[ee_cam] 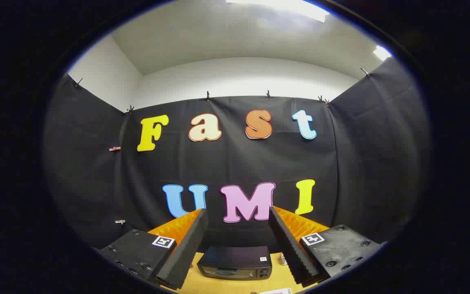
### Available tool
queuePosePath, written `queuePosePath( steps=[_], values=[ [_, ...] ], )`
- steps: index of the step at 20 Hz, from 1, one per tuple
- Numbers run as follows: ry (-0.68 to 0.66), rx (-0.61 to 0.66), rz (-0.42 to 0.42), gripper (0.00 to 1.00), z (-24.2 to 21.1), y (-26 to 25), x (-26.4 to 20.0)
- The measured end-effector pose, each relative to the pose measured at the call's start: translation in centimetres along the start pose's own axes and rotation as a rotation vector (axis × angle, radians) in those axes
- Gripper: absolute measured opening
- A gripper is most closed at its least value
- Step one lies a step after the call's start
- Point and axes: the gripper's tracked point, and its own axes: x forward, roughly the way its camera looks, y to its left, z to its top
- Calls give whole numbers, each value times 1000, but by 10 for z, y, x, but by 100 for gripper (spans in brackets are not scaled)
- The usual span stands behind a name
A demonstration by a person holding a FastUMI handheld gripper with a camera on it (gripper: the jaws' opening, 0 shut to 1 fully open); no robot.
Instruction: Open the toaster oven, put the food inside, and close the toaster oven door.
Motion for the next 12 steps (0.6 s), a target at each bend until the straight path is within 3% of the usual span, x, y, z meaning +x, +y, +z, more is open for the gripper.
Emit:
queuePosePath(
  steps=[12],
  values=[
    [10, -1, -4, 96, -10, 1, 10]
  ],
)
